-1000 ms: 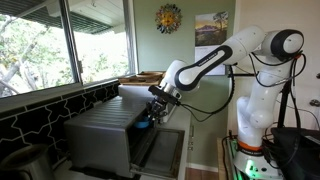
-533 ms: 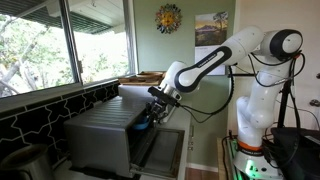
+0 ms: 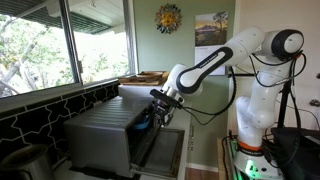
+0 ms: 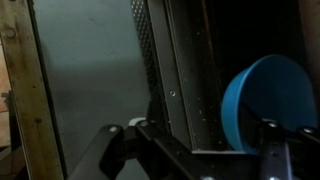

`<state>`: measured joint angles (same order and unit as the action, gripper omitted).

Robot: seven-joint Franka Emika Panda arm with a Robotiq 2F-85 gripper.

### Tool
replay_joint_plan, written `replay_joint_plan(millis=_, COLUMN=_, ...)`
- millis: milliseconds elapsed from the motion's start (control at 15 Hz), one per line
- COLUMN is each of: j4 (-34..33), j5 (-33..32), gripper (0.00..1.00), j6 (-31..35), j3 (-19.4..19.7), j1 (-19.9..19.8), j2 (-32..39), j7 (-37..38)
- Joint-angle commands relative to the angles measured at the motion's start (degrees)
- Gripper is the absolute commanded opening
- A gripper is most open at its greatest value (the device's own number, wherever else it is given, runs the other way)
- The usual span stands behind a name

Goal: Open the toaster oven then put the blue bowl inside the oven.

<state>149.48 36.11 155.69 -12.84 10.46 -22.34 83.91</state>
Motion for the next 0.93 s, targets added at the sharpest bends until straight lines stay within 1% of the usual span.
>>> replay_joint_plan(millis=0, j4=0.94, j5=6.1, gripper=1.0, j6=5.42, j3=1.87, j1=2.38, j2=-1.82, j7=-2.38)
replay_joint_plan(millis=200, j4=1.58, j5=10.39, gripper=1.0, j6=8.73, j3=2.08, j1=3.97, j2=-3.21, j7=-5.0)
replay_joint_plan(millis=333, j4=1.43, j5=13.16, gripper=1.0, j6=10.07, j3=3.0, j1=5.44, j2=-4.2, j7=-8.3)
replay_joint_plan(millis=533, j4=2.0, j5=14.33, gripper=1.0, j6=6.43, j3=3.47, j1=4.68, j2=-4.85, j7=-11.79)
replay_joint_plan(millis=600, j4=2.14, j5=13.68, gripper=1.0, j6=4.67, j3=3.31, j1=3.89, j2=-5.07, j7=-12.12)
replay_joint_plan(millis=667, j4=2.16, j5=13.85, gripper=1.0, j6=3.42, j3=3.75, j1=4.01, j2=-5.55, j7=-13.3)
replay_joint_plan(millis=733, j4=2.39, j5=12.99, gripper=1.0, j6=2.05, j3=3.72, j1=3.41, j2=-6.28, j7=-13.6)
replay_joint_plan(millis=867, j4=2.62, j5=10.92, gripper=1.0, j6=-2.71, j3=3.77, j1=1.83, j2=-7.7, j7=-13.94)
